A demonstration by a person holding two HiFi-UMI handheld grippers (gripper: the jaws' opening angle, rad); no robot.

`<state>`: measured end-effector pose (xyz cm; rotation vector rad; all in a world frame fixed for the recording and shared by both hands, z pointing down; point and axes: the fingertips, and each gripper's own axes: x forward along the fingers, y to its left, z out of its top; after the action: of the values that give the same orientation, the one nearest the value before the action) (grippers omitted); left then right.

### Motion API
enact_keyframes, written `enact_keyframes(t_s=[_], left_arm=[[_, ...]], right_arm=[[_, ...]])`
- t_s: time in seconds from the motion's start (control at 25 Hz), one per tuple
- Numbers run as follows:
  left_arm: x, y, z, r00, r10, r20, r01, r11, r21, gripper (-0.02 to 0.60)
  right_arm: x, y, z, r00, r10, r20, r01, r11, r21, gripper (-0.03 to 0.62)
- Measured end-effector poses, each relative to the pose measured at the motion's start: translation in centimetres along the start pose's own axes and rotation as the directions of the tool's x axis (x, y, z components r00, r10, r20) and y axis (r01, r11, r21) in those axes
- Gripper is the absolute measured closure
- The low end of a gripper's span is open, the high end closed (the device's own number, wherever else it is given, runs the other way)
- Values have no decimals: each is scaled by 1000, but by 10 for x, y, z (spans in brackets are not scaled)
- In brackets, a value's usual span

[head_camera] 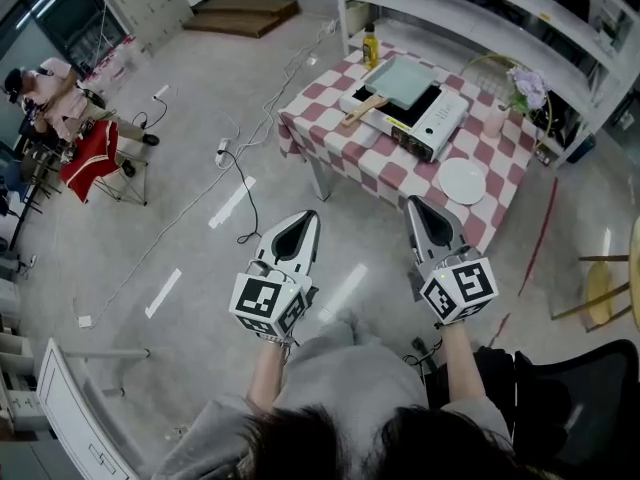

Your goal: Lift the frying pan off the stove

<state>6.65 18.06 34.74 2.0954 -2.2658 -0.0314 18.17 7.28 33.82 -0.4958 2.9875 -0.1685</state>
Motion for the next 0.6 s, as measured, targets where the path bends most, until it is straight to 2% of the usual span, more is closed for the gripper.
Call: enact_keyframes(t_s=[0.36,0.6], left_arm=[[5,8,-9,1000,-8,-14,7,999,-39,555],[23,34,-18,999,-39,-31,37,998,-58,555]], right_arm=[[16,1,-9,1000,1,-18,0,1000,30,572],[43,-6,-22,999,-28,-39,29,999,33,572]])
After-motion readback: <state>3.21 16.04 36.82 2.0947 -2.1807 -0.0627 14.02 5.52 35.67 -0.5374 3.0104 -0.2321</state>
